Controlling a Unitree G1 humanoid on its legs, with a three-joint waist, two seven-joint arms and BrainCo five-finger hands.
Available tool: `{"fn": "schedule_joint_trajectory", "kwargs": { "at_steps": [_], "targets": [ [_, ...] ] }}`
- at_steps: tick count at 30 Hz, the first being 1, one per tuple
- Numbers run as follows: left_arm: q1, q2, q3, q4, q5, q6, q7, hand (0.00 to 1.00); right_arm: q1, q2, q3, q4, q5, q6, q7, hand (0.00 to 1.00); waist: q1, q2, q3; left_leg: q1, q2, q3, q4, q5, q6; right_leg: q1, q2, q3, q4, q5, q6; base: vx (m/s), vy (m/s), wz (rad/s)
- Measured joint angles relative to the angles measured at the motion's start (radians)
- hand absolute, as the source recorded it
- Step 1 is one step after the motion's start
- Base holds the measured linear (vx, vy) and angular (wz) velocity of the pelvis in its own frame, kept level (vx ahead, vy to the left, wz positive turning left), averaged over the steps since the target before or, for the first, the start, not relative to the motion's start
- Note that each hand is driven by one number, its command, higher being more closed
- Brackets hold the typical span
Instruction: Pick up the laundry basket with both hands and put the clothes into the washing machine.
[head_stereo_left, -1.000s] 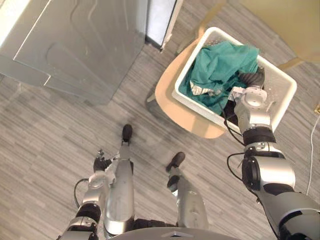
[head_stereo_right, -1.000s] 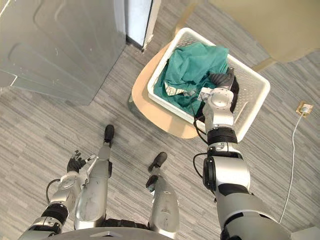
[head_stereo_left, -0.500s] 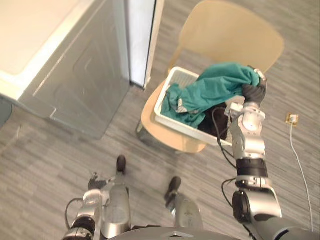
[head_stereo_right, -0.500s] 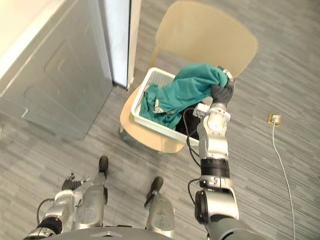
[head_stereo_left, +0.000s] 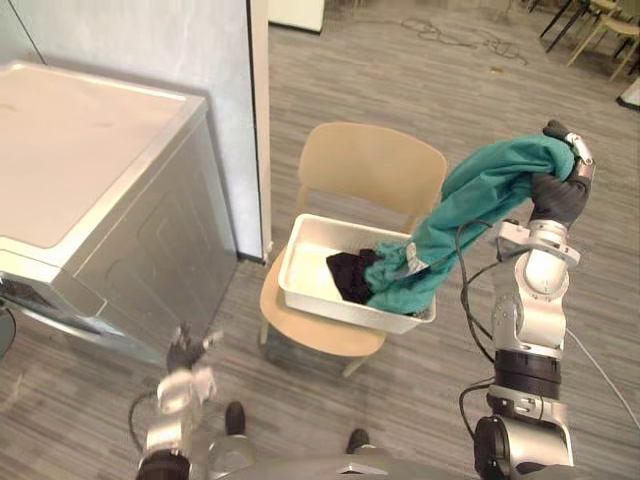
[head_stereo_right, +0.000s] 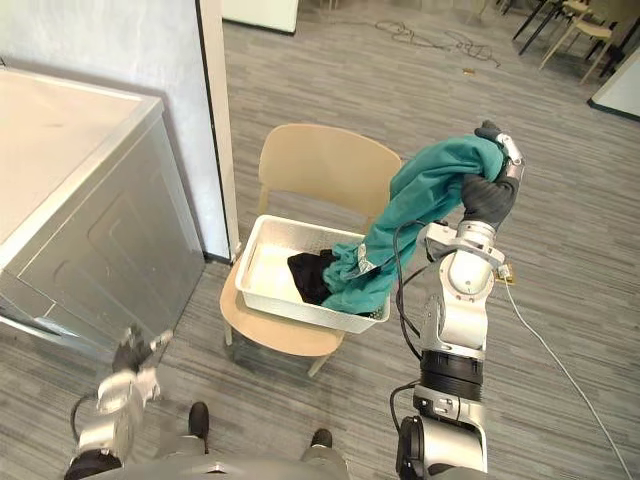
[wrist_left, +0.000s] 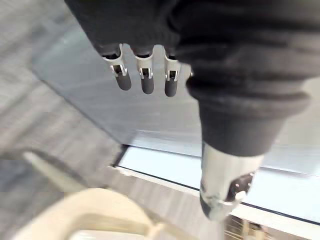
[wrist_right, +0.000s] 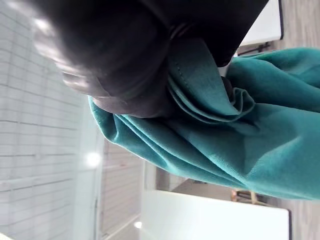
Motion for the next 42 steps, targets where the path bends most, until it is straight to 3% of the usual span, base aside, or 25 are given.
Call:
{"fn": "schedule_joint_trajectory", "kwargs": {
  "at_steps": [5, 10, 18, 24, 27, 34, 42],
  "targets": [
    [-0.132, 0.069, -0.08, -0.071, -0.014, -0.013, 0.02, 0.0, -0.112, -0.061, 0.067, 0.006, 0.009, 0.0, -0.001, 1.0, -0.025, 0.033, -0.037, 0.027, 0.006, 0.052, -0.001, -0.003, -0.002, 0.002, 0.008, 0.054, -0.032, 0.028, -0.011, -0.04, 0.008, -0.3],
    [-0.325, 0.111, -0.223, -0.06, 0.004, -0.014, 0.003, 0.0, -0.225, -0.087, 0.156, 0.007, 0.02, -0.002, 0.005, 1.0, -0.058, 0.039, -0.049, 0.05, 0.011, 0.083, -0.001, -0.009, -0.008, 0.003, 0.013, 0.091, -0.037, 0.037, -0.016, -0.07, -0.008, -0.23],
    [-0.627, 0.12, -0.434, 0.145, 0.005, -0.02, -0.038, 0.0, -0.395, -0.115, 0.279, 0.017, 0.048, -0.004, 0.005, 1.0, -0.09, 0.038, -0.065, 0.064, 0.038, 0.131, -0.001, -0.004, -0.016, -0.018, 0.041, 0.145, -0.046, 0.058, -0.043, -0.04, -0.026, -0.2],
    [-0.796, 0.083, -0.512, 0.299, 0.006, -0.001, -0.043, 0.0, -0.43, -0.11, 0.36, 0.036, 0.049, -0.004, 0.005, 1.0, -0.112, 0.038, -0.069, 0.065, 0.046, 0.135, -0.001, -0.001, -0.019, -0.023, 0.051, 0.154, -0.045, 0.06, -0.045, 0.0, -0.022, -0.04],
    [-0.848, 0.039, -0.513, 0.337, 0.038, 0.005, -0.007, 0.0, -0.43, -0.094, 0.386, 0.05, 0.05, -0.002, 0.006, 1.0, -0.113, 0.038, -0.069, 0.067, 0.046, 0.139, -0.001, -0.001, -0.02, -0.025, 0.051, 0.161, -0.045, 0.062, -0.042, 0.0, -0.003, -0.06],
    [-0.913, -0.009, -0.537, 0.366, 0.045, 0.024, 0.062, 0.0, -0.43, -0.06, 0.443, 0.047, 0.084, -0.002, 0.015, 1.0, -0.125, 0.038, -0.069, 0.066, 0.047, 0.147, -0.001, -0.001, -0.02, -0.032, 0.052, 0.166, -0.045, 0.065, -0.04, -0.01, -0.002, -0.03],
    [-0.977, -0.031, -0.597, 0.365, 0.045, 0.024, 0.059, 0.0, -0.43, -0.022, 0.475, 0.046, 0.098, -0.002, 0.029, 1.0, -0.135, 0.038, -0.069, 0.057, 0.046, 0.148, -0.001, -0.003, -0.022, -0.04, 0.05, 0.165, -0.045, 0.067, -0.042, 0.0, 0.0, 0.0]
  ]
}}
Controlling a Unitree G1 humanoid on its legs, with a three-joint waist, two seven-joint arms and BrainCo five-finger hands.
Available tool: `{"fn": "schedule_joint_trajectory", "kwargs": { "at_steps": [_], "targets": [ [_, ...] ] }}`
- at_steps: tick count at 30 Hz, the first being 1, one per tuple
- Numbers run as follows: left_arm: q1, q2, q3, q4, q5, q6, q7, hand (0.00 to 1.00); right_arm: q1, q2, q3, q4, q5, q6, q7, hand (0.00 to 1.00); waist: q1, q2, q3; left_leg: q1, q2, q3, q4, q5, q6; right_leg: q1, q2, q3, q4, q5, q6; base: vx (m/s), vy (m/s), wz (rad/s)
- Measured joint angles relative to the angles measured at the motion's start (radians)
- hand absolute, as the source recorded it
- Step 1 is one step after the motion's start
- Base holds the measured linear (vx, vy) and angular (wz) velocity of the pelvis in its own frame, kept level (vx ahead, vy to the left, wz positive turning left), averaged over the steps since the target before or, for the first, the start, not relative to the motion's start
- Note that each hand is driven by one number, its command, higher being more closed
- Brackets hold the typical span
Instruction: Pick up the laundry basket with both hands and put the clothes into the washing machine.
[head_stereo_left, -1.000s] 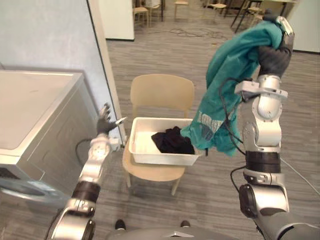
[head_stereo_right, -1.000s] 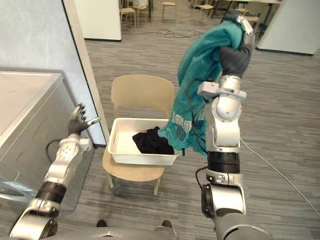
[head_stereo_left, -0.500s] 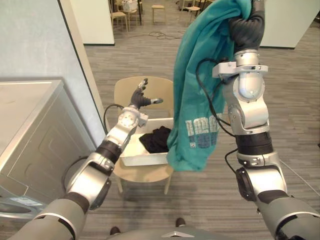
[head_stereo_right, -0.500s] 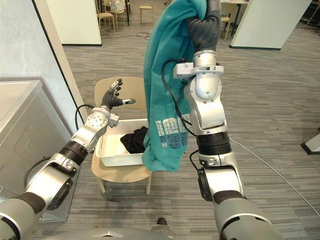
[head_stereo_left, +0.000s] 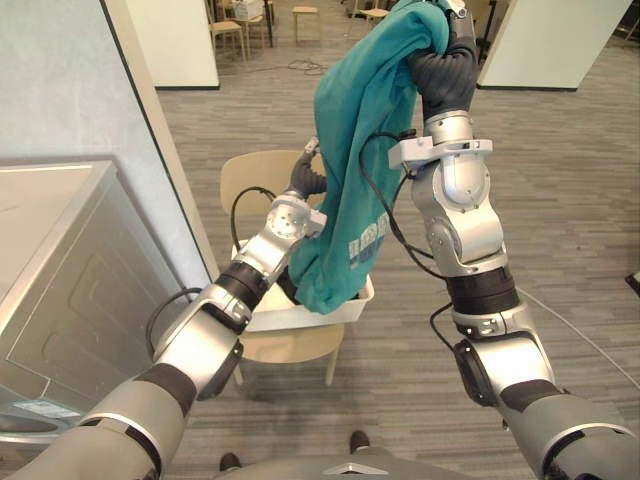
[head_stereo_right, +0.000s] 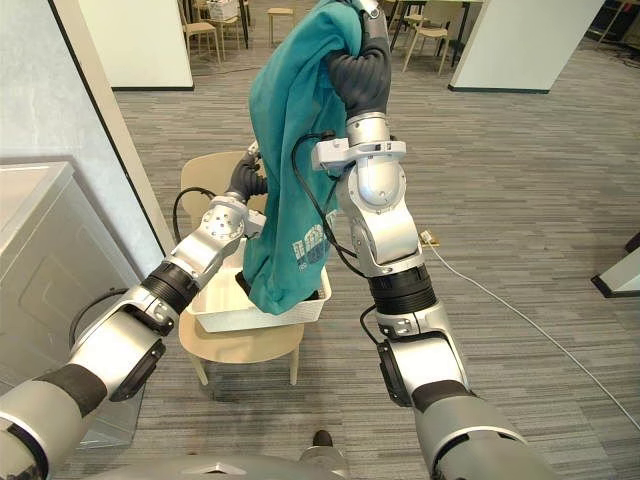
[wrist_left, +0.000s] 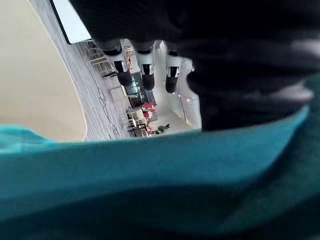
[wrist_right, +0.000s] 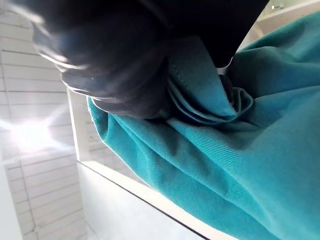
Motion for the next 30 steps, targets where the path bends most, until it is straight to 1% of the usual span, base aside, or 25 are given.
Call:
{"fn": "schedule_joint_trajectory", "kwargs": {
  "at_steps": [7, 10, 12, 14, 17, 18, 22, 23, 25, 27, 30],
  "targets": [
    [-0.005, -0.029, -0.112, -0.005, 0.026, 0.0, -0.067, 0.0, 0.001, 0.008, 0.009, 0.0, 0.0, 0.003, 0.011, 1.0, -0.001, 0.002, -0.001, -0.005, -0.002, -0.012, 0.0, -0.001, 0.0, 0.001, -0.001, -0.005, -0.007, 0.0, 0.001, 0.0, 0.0, 0.0],
    [-0.004, -0.055, -0.155, -0.006, 0.028, 0.0, -0.096, 0.0, 0.008, 0.012, 0.009, 0.0, -0.001, 0.006, 0.011, 1.0, -0.001, 0.003, -0.001, -0.007, -0.003, -0.015, 0.0, -0.001, 0.0, 0.001, -0.002, -0.007, -0.008, -0.001, 0.002, 0.0, 0.0, 0.0],
    [-0.004, -0.066, -0.188, -0.006, 0.028, 0.0, -0.118, 0.0, 0.014, 0.03, 0.009, 0.0, -0.003, 0.013, 0.01, 1.0, -0.003, 0.006, -0.001, -0.007, -0.003, -0.015, 0.0, -0.001, 0.0, 0.002, -0.002, -0.007, -0.008, -0.001, 0.002, 0.0, 0.0, 0.0],
    [-0.003, -0.086, -0.196, -0.006, 0.029, 0.0, -0.128, 0.0, 0.018, 0.032, 0.009, 0.0, -0.006, 0.022, 0.01, 1.0, -0.002, 0.01, 0.0, -0.007, -0.004, -0.015, 0.0, -0.001, 0.0, 0.002, -0.002, -0.007, -0.008, -0.001, 0.003, 0.0, 0.0, 0.0],
    [0.0, -0.107, -0.237, -0.006, 0.046, 0.0, -0.131, 0.0, 0.019, 0.036, 0.009, -0.001, -0.01, 0.022, 0.01, 1.0, -0.002, 0.02, 0.0, -0.006, -0.004, -0.015, 0.0, -0.001, 0.0, 0.002, -0.002, -0.007, -0.008, -0.002, 0.004, 0.0, 0.0, 0.0],
    [0.004, -0.121, -0.248, -0.006, 0.053, 0.0, -0.135, 1.0, 0.019, 0.04, 0.009, 0.0, -0.01, 0.022, 0.01, 1.0, -0.002, 0.024, 0.001, -0.006, -0.004, -0.015, 0.0, -0.001, 0.0, 0.002, -0.002, -0.007, -0.008, -0.002, 0.004, 0.0, 0.0, 0.0],
    [0.045, -0.155, -0.295, -0.047, 0.056, -0.001, -0.153, 1.0, 0.028, 0.066, 0.009, -0.001, -0.01, 0.022, 0.006, 1.0, -0.005, 0.033, -0.003, -0.005, -0.003, -0.015, 0.0, -0.004, 0.0, 0.002, -0.002, -0.007, -0.008, -0.003, 0.005, 0.0, 0.0, 0.0],
    [0.049, -0.158, -0.326, -0.056, 0.055, -0.002, -0.16, 1.0, 0.034, 0.071, 0.011, -0.001, -0.01, 0.022, 0.002, 1.0, -0.005, 0.033, -0.003, -0.005, -0.003, -0.015, 0.0, -0.005, 0.0, 0.003, -0.002, -0.007, -0.008, -0.003, 0.006, 0.0, 0.0, 0.0],
    [0.052, -0.158, -0.351, -0.063, 0.048, -0.002, -0.173, 1.0, 0.04, 0.071, 0.012, -0.001, -0.01, 0.022, -0.005, 1.0, -0.005, 0.033, -0.003, -0.005, -0.003, -0.015, 0.0, -0.005, 0.0, 0.003, -0.003, -0.006, -0.008, -0.003, 0.006, 0.0, 0.0, 0.0],
    [0.052, -0.158, -0.351, -0.066, 0.023, -0.002, -0.172, 1.0, 0.04, 0.071, 0.012, -0.002, -0.011, 0.022, -0.006, 1.0, -0.005, 0.033, -0.003, -0.004, -0.003, -0.015, 0.0, -0.005, 0.0, 0.003, -0.003, -0.006, -0.008, -0.003, 0.006, 0.0, 0.0, 0.0],
    [0.052, -0.158, -0.353, -0.076, -0.048, -0.003, -0.173, 1.0, 0.04, 0.072, 0.012, -0.006, -0.012, 0.022, -0.005, 1.0, -0.005, 0.033, -0.003, -0.004, -0.003, -0.015, 0.0, -0.006, 0.0, 0.003, -0.003, -0.006, -0.009, -0.003, 0.006, 0.0, 0.0, 0.0]
  ]
}}
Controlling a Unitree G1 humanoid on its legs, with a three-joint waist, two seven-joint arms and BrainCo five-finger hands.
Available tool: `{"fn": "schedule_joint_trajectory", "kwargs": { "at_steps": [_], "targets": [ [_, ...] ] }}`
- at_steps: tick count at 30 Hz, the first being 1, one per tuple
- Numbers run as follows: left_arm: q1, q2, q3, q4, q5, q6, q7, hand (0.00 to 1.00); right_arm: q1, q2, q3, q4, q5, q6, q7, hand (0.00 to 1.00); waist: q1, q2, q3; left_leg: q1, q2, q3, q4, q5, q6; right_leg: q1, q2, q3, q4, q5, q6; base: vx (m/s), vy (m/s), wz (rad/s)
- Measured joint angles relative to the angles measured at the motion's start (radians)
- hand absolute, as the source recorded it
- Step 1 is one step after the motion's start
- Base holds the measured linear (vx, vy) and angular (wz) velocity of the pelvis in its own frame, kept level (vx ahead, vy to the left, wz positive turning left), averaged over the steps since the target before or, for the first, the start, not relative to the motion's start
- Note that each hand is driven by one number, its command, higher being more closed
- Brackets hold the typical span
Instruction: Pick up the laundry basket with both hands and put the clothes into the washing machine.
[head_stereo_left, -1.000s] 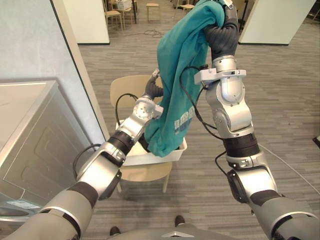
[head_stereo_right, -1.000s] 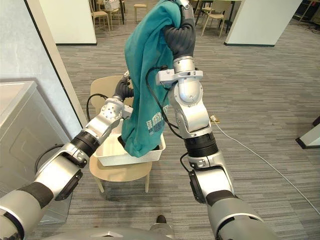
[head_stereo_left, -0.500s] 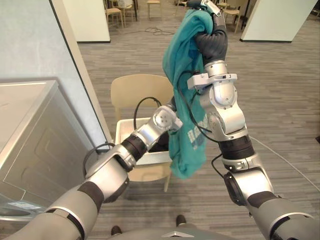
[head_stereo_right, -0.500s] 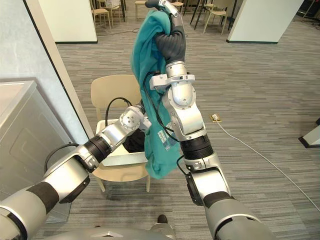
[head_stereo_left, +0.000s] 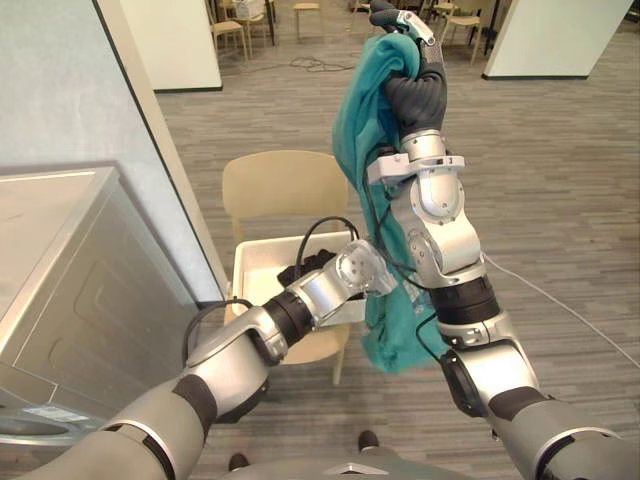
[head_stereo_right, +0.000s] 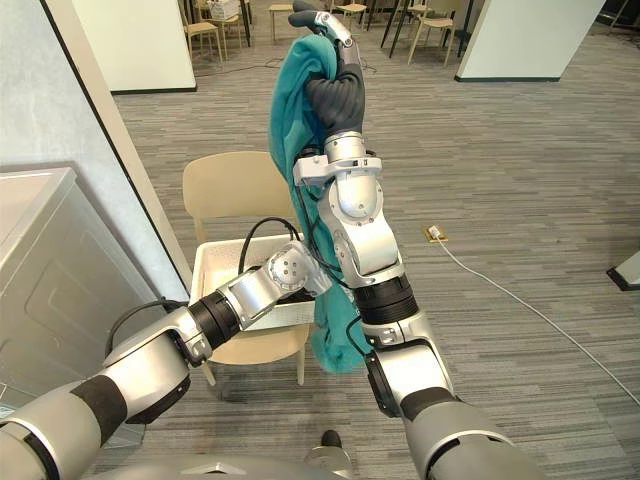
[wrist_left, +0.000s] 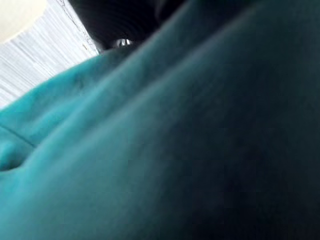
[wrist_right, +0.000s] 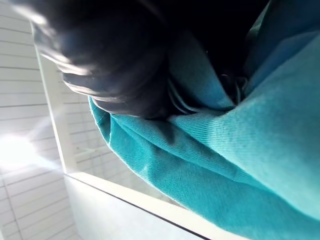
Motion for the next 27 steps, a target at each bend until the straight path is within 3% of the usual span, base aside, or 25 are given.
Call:
{"fn": "schedule_joint_trajectory", "kwargs": {
  "at_steps": [13, 18, 27],
  "targets": [
    [0.015, 0.005, 0.011, -0.036, -0.076, -0.001, 0.0, 1.0, 0.019, -0.002, -0.012, -0.005, -0.007, 0.0, 0.001, 1.0, 0.004, 0.0, 0.0, 0.003, 0.0, -0.004, 0.0, -0.001, 0.0, 0.009, 0.0, -0.005, -0.007, 0.003, 0.005, 0.0, 0.0, 0.01],
    [0.084, 0.049, 0.068, -0.197, -0.105, -0.008, 0.001, 1.0, 0.121, -0.004, -0.148, -0.082, -0.008, -0.003, -0.013, 1.0, 0.011, -0.001, 0.0, 0.006, -0.004, -0.012, 0.0, 0.004, 0.003, 0.024, -0.004, -0.026, -0.005, -0.004, 0.024, 0.0, 0.001, 0.11],
    [0.235, 0.144, 0.256, -0.35, -0.134, -0.016, 0.007, 1.0, 0.329, -0.006, -0.396, -0.19, -0.008, -0.011, -0.066, 1.0, 0.012, 0.013, -0.009, 0.003, -0.006, -0.036, 0.0, 0.006, 0.003, 0.036, -0.004, -0.047, -0.005, -0.012, 0.019, -0.01, -0.004, 0.06]
  ]
}}
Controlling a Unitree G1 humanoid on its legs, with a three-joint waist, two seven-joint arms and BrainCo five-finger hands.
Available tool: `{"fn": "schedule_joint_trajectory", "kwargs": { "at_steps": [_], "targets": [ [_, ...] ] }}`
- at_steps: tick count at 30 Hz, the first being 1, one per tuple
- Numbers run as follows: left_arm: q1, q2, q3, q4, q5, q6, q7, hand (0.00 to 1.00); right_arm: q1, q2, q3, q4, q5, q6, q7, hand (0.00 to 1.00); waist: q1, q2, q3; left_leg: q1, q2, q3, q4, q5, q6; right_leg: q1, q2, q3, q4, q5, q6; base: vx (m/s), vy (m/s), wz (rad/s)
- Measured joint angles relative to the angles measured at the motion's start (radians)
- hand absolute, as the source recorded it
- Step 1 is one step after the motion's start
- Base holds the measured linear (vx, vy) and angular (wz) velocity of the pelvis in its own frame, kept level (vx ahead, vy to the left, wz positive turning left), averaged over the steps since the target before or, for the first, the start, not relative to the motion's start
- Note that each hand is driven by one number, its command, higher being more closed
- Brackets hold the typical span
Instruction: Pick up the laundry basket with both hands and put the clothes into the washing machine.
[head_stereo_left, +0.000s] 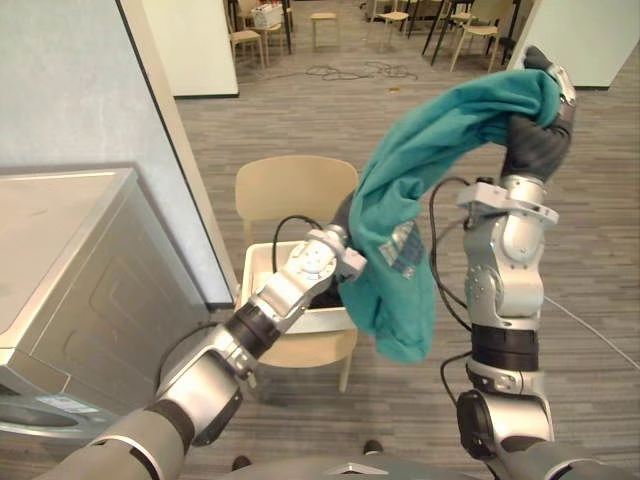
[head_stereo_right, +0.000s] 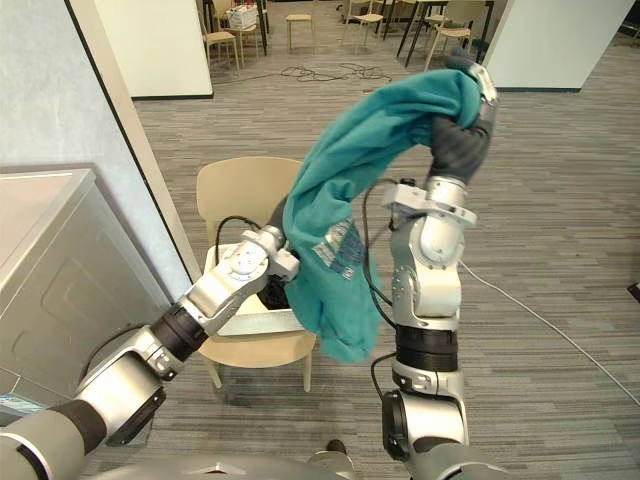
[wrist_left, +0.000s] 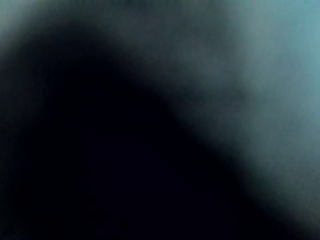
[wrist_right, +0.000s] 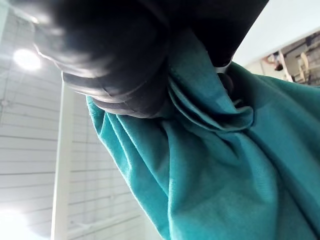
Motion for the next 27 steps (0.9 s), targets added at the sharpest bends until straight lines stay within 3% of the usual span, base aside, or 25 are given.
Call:
{"fn": "schedule_joint_trajectory", "kwargs": {
  "at_steps": [1, 8, 15, 21, 27],
  "targets": [
    [0.023, 0.006, 0.018, -0.017, 0.0, -0.001, 0.0, 1.0, 0.025, 0.0, -0.017, -0.01, 0.0, -0.001, 0.001, 0.0, 0.0, 0.002, -0.001, 0.0, 0.0, -0.003, 0.0, 0.0, 0.0, 0.002, 0.0, -0.002, 0.0, 0.0, 0.0, -0.01, -0.006, 0.07],
    [0.228, 0.053, 0.202, -0.147, -0.017, -0.008, -0.004, 1.0, 0.191, 0.0, -0.166, -0.047, 0.007, -0.013, 0.011, 0.0, 0.002, 0.014, -0.01, -0.004, 0.0, -0.018, 0.0, 0.0, -0.001, 0.005, 0.0, -0.009, -0.001, -0.004, 0.001, -0.01, -0.004, 0.03],
    [0.445, 0.063, 0.373, -0.284, -0.048, -0.007, -0.015, 1.0, 0.38, 0.023, -0.249, -0.047, 0.043, -0.013, 0.086, 0.0, -0.002, 0.016, -0.011, -0.006, 0.0, -0.019, 0.0, -0.007, -0.009, 0.004, 0.0, -0.01, -0.004, -0.005, 0.001, 0.0, 0.0, 0.0],
    [0.668, 0.025, 0.504, -0.399, -0.055, -0.007, -0.05, 1.0, 0.539, 0.168, -0.281, -0.038, 0.049, -0.011, 0.157, 0.0, -0.005, 0.02, -0.015, -0.005, 0.0, -0.017, 0.0, -0.014, -0.01, 0.003, 0.0, -0.011, -0.005, -0.01, 0.0, 0.0, 0.0, 0.0],
    [0.836, -0.026, 0.595, -0.402, -0.055, -0.004, -0.08, 1.0, 0.627, 0.305, -0.296, -0.033, 0.056, 0.015, 0.176, 0.0, 0.0, 0.019, -0.016, -0.006, 0.0, -0.017, 0.0, -0.018, -0.007, 0.004, 0.0, -0.015, -0.003, -0.013, -0.001, 0.0, 0.0, 0.0]
  ]
}}
